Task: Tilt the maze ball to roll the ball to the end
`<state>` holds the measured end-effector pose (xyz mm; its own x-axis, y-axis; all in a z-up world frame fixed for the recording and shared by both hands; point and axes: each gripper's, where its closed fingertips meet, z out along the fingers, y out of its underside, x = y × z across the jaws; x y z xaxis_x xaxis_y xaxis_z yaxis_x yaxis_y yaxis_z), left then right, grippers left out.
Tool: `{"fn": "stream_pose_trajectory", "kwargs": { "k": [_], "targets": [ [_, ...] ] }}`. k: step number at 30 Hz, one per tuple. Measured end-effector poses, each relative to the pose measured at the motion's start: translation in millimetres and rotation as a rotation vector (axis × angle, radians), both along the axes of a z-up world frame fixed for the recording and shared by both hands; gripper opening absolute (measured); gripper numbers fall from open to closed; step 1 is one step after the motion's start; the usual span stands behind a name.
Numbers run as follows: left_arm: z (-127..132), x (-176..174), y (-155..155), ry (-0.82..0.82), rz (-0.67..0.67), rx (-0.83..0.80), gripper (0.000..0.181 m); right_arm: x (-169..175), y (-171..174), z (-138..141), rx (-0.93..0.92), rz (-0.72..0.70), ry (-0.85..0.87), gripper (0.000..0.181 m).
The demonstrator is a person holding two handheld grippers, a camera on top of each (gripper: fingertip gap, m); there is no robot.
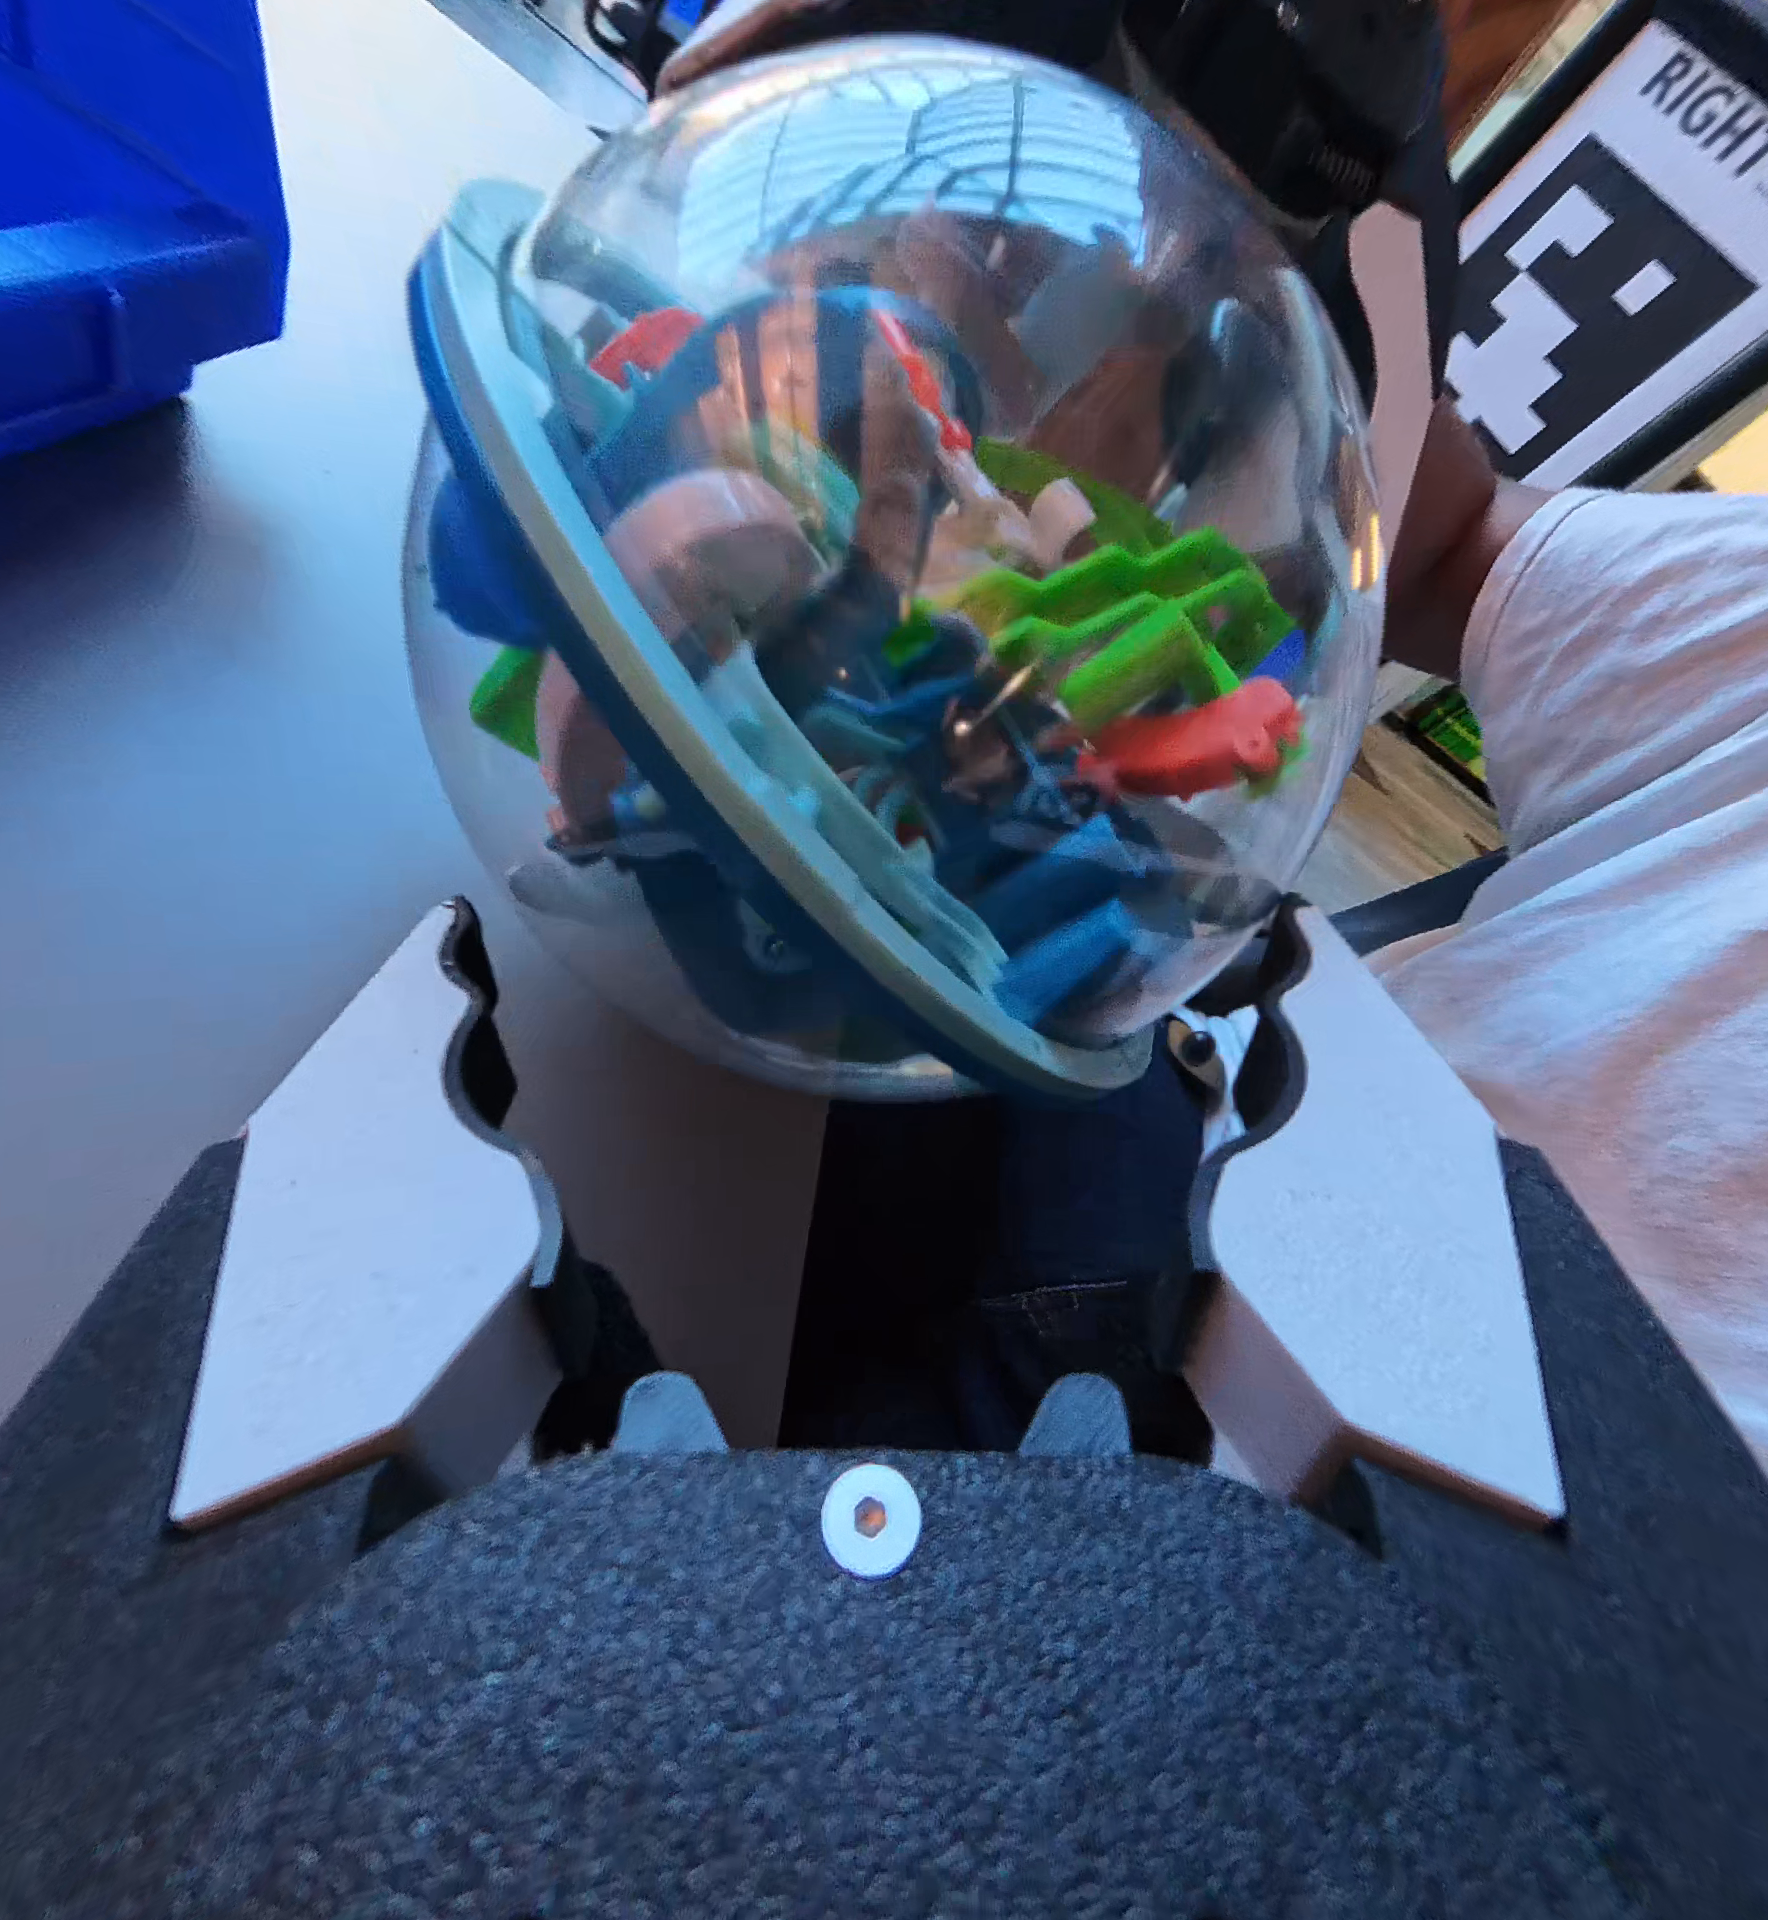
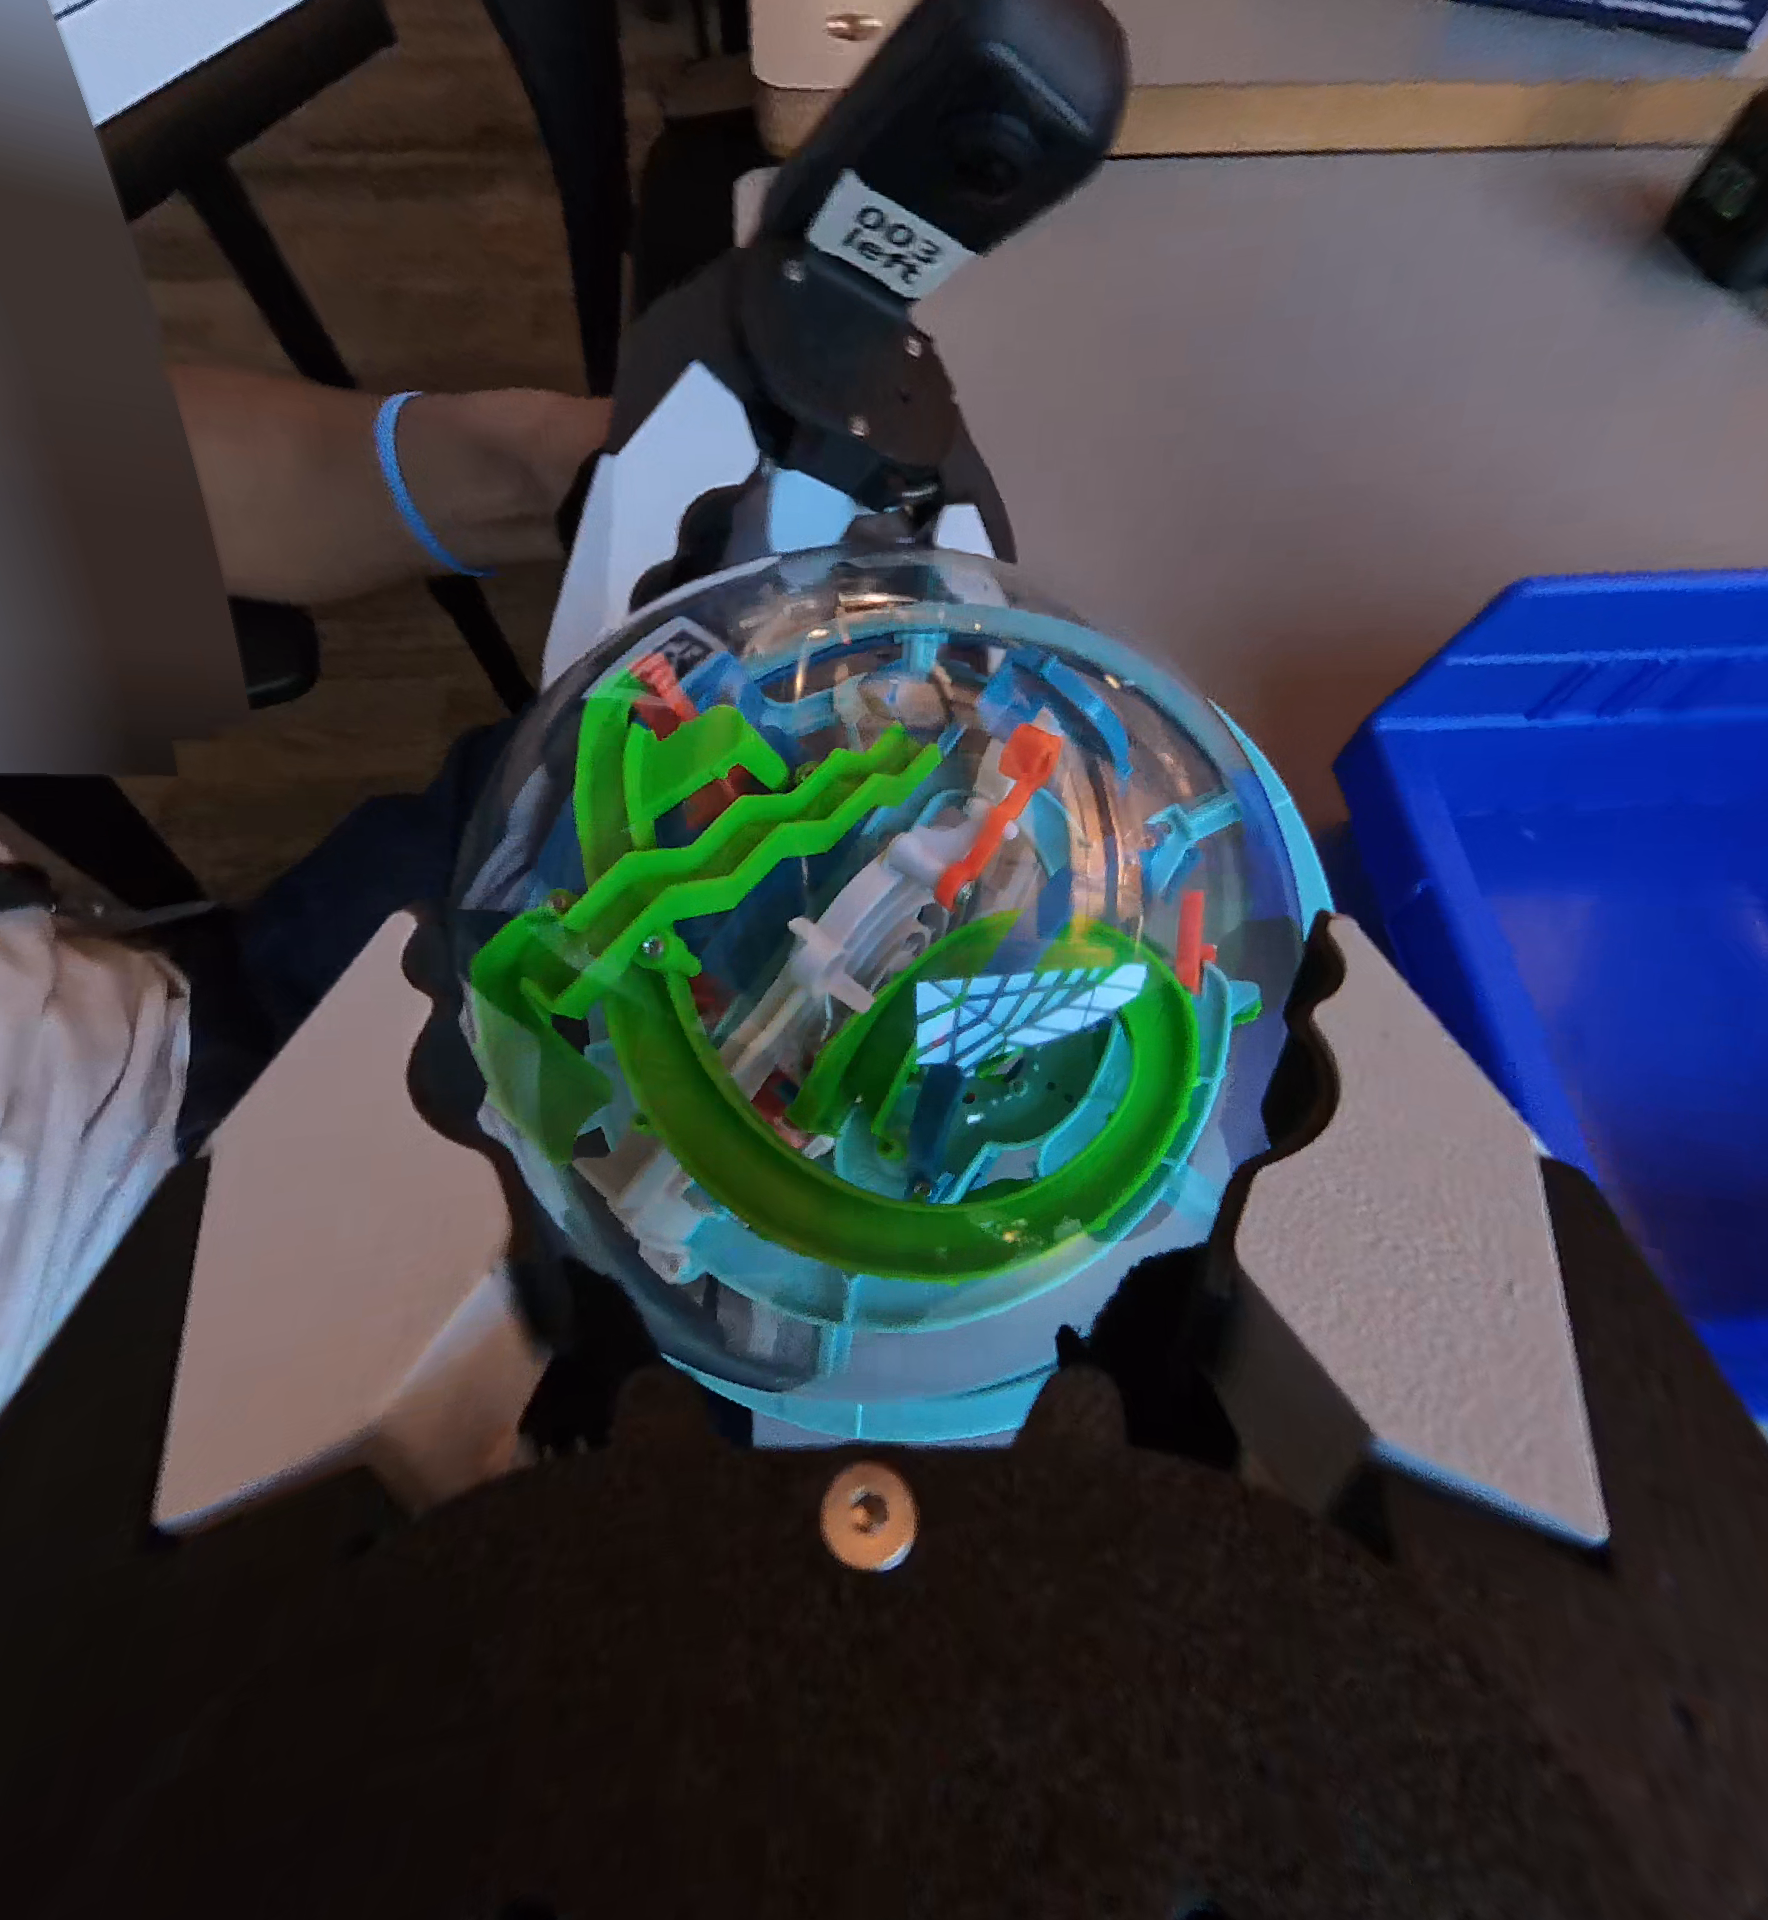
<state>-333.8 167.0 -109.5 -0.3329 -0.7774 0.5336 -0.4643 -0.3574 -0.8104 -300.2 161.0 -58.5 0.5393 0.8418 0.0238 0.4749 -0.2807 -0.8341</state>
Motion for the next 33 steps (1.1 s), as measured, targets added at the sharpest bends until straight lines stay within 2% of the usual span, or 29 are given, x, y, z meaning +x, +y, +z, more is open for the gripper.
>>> {"fn": "stream_pose_trajectory", "kwargs": {
  "k": [5,8,13,16,19,24,28,33],
  "targets": [
    [-0.6,6.7,-4.1,-0.012,-0.039,-0.044,0.146,1.8,2.0,0.9,0.001,0.026,0.035,0.152],
    [-1.9,5.3,-4.5,-0.011,-0.037,-0.034,0.145,3.3,3.1,4.4,0.002,-0.008,0.058,0.153],
    [-1.5,5.6,-5.8,-0.011,-0.019,-0.018,0.145,9.5,1.0,26.5,-0.014,-0.105,0.078,0.153],
    [-1.1,6.4,-7.9,-0.004,-0.004,0.002,0.145,15.3,-1.1,16.2,-0.079,-0.216,0.019,0.153],
    [-0.8,7.7,-11.1,0.000,0.011,0.030,0.145,14.8,-2.7,1.9,-0.096,-0.248,-0.023,0.154],
    [-3.5,8.2,-15.2,0.024,0.027,0.076,0.144,12.5,-6.7,-5.6,-0.131,-0.198,0.000,0.154],
    [-4.1,6.0,-12.3,0.014,0.005,0.024,0.140,13.7,-9.2,-6.1,-0.122,-0.044,-0.021,0.154],
    [-6.9,9.6,-5.8,0.012,-0.004,-0.047,0.158,12.7,-7.4,-6.6,-0.059,0.093,-0.044,0.154]
  ]
}}
